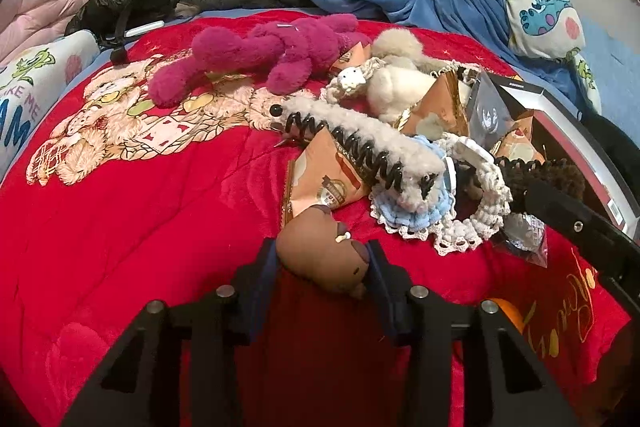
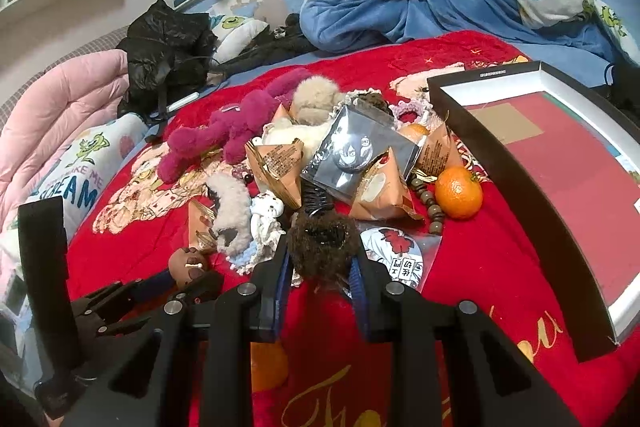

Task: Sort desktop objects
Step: 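Lift the brown fuzzy strip out of the pile with the right tool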

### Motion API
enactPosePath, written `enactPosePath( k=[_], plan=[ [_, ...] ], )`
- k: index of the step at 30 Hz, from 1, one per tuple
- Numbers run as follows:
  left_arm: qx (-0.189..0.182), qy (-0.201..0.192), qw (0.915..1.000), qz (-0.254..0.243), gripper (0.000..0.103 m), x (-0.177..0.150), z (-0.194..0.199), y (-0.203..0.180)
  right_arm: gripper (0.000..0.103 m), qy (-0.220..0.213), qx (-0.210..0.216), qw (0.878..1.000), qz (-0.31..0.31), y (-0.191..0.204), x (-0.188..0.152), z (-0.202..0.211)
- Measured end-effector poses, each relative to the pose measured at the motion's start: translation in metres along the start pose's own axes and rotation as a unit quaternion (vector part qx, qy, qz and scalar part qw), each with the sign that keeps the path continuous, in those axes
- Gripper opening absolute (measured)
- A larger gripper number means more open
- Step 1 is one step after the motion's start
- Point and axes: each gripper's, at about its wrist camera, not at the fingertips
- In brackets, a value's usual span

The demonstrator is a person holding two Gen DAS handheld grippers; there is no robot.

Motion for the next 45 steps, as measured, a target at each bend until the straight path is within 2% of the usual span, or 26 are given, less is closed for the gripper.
enactPosePath(
  k=[13,29,45],
  plan=[
    [0.007,-0.014,0.9999,0.001,0.045,-0.003,0.016,0.005,0.026,-0.015,0.005,1.0,-0.012,-0.004,0.002,0.012],
    [-0.01,-0.064,0.9977,-0.021,0.045,-0.004,0.047,-0.005,0.025,-0.05,0.012,0.998,-0.027,-0.014,0.007,0.037],
    [-0.022,-0.082,0.9957,-0.035,0.045,-0.011,0.066,-0.011,0.024,-0.086,0.016,0.996,-0.031,-0.021,0.013,0.066]
  ],
)
Point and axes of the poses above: each gripper's, at about its wrist camera, not at the fingertips, and z roughly against the way its jaws point, y to its left, x to its top, and after that the axes turned 4 degrees about z, right-handed
